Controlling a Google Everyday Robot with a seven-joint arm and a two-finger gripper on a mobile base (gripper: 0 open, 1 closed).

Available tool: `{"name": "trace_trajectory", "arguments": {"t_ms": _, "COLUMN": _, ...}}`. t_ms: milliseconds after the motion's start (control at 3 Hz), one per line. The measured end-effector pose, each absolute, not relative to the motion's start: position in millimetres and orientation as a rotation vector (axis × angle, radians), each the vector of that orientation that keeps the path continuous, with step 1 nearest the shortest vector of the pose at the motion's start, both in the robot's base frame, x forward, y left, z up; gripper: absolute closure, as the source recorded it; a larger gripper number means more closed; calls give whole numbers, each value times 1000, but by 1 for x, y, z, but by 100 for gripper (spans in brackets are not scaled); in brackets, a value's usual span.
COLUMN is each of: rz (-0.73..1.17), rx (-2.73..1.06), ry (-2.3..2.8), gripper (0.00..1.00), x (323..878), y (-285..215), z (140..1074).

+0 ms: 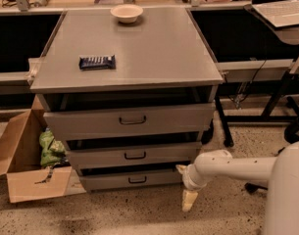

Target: Open bottom drawer

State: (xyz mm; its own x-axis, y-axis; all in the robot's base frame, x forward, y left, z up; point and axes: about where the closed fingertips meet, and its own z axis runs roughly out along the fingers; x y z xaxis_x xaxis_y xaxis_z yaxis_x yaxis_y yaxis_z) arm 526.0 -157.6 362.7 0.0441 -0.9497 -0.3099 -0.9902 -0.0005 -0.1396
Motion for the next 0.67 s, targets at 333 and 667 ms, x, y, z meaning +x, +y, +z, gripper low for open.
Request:
{"name": "trace_trajectory", "arguments": {"t_ms": 333, "rz": 145, "rx": -2029, "ry": 1916, "gripper": 0, "x": 540, "y": -170, "z": 312}}
{"name": "trace_trajectory", "arguments": {"t_ms": 667, "rz": 157, "rx": -2023, "ry": 1857, "gripper": 0, "x": 565, "y": -180, "z": 267}}
